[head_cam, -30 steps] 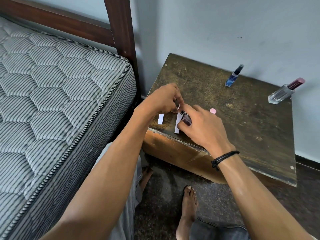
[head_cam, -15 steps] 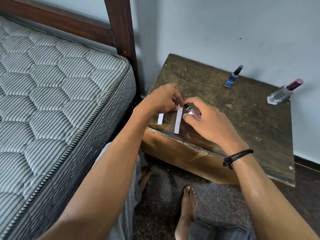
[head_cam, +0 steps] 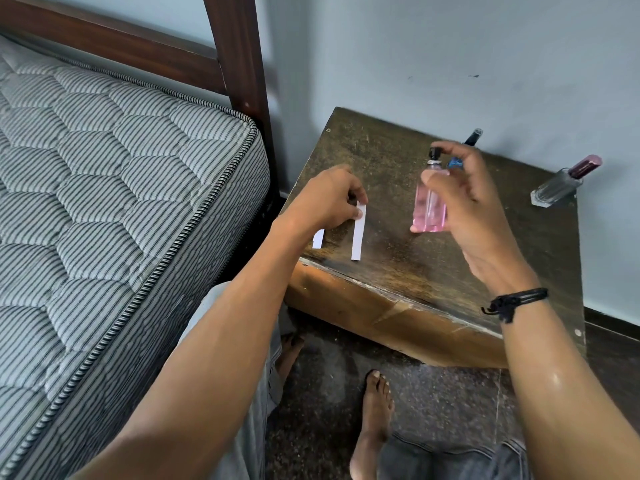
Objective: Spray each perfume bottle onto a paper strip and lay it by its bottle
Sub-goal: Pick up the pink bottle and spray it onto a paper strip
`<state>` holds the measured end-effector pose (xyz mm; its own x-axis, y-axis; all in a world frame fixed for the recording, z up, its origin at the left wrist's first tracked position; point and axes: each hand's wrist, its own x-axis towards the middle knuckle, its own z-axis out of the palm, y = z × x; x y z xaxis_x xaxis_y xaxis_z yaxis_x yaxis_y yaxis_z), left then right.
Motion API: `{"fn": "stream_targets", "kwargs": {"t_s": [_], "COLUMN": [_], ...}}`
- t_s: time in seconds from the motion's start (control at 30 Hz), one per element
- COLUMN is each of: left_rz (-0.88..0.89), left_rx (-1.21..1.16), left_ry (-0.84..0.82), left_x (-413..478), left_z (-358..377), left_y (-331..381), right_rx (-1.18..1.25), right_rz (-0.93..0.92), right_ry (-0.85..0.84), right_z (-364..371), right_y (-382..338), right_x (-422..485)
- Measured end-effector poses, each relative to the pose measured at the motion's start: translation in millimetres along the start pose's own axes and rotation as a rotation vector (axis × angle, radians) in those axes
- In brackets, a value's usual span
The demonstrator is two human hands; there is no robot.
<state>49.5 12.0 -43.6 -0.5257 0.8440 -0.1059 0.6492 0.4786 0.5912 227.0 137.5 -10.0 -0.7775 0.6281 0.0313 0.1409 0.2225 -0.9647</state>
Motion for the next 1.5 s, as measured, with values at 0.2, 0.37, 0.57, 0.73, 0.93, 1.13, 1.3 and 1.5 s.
{"fn": "stream_targets", "kwargs": {"t_s": [0.2,0.37,0.57,0.73,0.93,1.13,1.3,1.5], "left_rz": [0.002,0.027,0.062,0.088,0.094,0.085,0.110,0.129], "left_rx": [-0.021,-0.061,-0.016,0.043,0.013,-0.057,-0.097,0.051], "left_ry": [-0.010,-0.189,-0.300,-0.290,-0.225,-0.148,-0.194,-0.237], "left_x": [-0.3,-2.7,-3.4,-3.2,-2.5,-0.8,-1.7,-2.4], "left_z": [-2.9,-12.1,-16.8,-11.7,-7.1,-6.9,-13.4,-6.3], "left_y": [-2.0,-7.4,-7.9,-5.5,-6.0,-7.6,-9.5,-7.6], "right_rx": [0.044,-0.010,-0.089,-0.094,-0.096,-0.104,-0.102,-0.113], "right_rz": [0.033,0.034,0.011,0.007,-0.004,0.002,0.007,0.005], "right_ry": [0.048,0.026,0.017,0.004,-0.003,-0.005,-0.003,-0.004], "right_z": [-0.2,5.4,8.8,11.0,13.1,13.7,12.1,13.4], "right_y": [-0.7,1.6,9.0,9.4,10.8,11.0,10.8,10.1], "right_x": [-3.0,-2.2,0.5,1.0,0.4,0.2,-0.5,0.3]}}
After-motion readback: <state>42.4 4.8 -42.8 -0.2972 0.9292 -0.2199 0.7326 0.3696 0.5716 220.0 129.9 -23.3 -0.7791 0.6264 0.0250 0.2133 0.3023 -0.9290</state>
